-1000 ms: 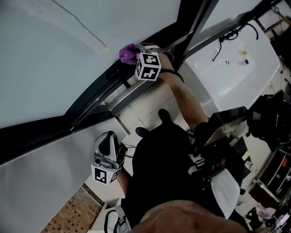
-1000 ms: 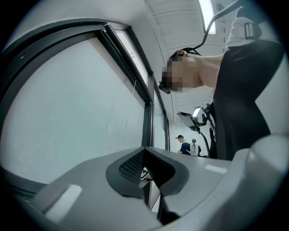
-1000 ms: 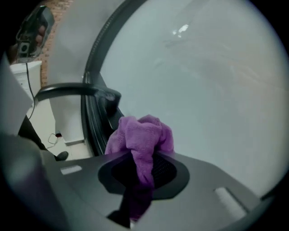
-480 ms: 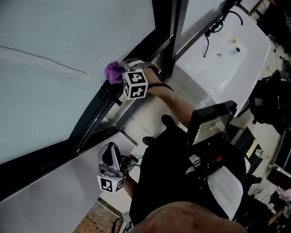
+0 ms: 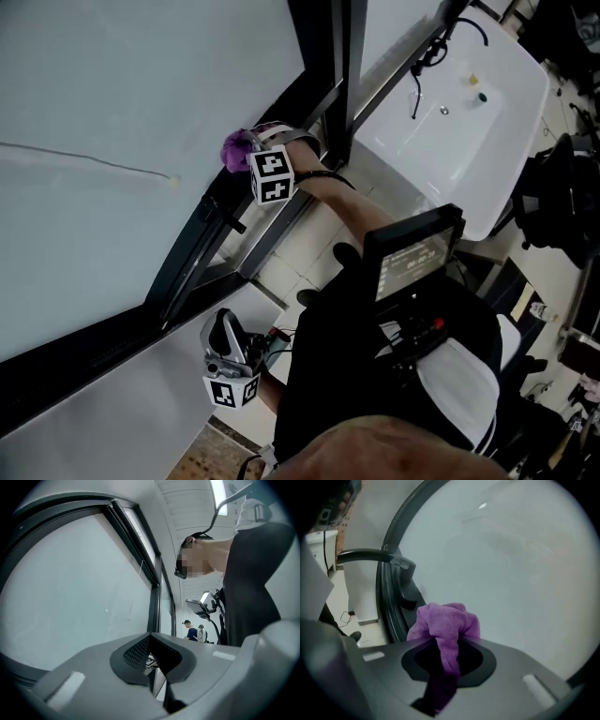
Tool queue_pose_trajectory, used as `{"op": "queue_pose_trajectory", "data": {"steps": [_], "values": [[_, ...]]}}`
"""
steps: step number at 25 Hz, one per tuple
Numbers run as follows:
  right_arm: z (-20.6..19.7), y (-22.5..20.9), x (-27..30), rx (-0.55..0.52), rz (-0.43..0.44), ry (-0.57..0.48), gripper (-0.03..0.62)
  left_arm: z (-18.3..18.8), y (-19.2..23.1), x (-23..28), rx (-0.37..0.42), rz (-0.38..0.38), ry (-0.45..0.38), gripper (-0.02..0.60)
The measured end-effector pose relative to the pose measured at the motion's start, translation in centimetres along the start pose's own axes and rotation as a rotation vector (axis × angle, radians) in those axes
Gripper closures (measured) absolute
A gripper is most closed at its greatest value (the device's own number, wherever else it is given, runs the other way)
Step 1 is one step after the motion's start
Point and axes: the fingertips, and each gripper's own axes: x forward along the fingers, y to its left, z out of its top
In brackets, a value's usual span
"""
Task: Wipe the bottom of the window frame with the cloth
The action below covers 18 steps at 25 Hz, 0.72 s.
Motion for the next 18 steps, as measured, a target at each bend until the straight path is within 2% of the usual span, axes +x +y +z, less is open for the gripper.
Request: {"op": "queue_pose_trajectory", "data": {"steps": [2, 3, 6, 7, 8, 10, 12, 14, 16, 18], "values": [[-1.6, -1.0, 0.0, 0.07, 0.014, -0.034, 0.526, 0.2, -0.2, 0.1, 0.011, 0.001, 0.0, 0.58], [-3.8, -2.5, -0.2, 0.112, -0.031, 0.004, 0.526, 0.4, -0.3, 0.2, 0.019, -0.001, -0.002, 0.58], [-12.3, -8.9, -1.6, 0.288, -0.24, 0.176, 0.526, 0.5, -0.2, 0.3, 0.024, -0.006, -0.007, 0.58], [-14.0, -10.4, -2.2, 0.343, -0.272, 0.203, 0.526, 0.3, -0.2, 0.4, 0.019, -0.007, -0.003, 0.58], [-14.6, -11.0, -2.6, 0.356, -0.278, 0.224, 0.526, 0.0, -0.4, 0.5, 0.013, -0.009, 0.005, 0.58], [-13.1, -10.1, -2.6, 0.244, -0.26, 0.251, 0.525, -0.5, -0.7, 0.9, 0.004, -0.017, 0.019, 0.58], [-11.3, -8.9, -1.7, 0.148, -0.241, 0.219, 0.525, -0.7, -1.2, 1.7, 0.007, -0.037, 0.021, 0.58], [-12.6, -9.6, -1.4, 0.195, -0.271, 0.192, 0.525, -0.4, -1.9, 2.8, 0.019, -0.069, 0.018, 0.58], [-16.3, -11.9, -2.2, 0.264, -0.361, 0.26, 0.526, -0.3, -2.6, 3.9, 0.029, -0.101, 0.015, 0.58], [-18.6, -13.5, -2.9, 0.294, -0.406, 0.332, 0.526, -0.4, -3.3, 4.6, 0.035, -0.128, 0.019, 0.58]]}}
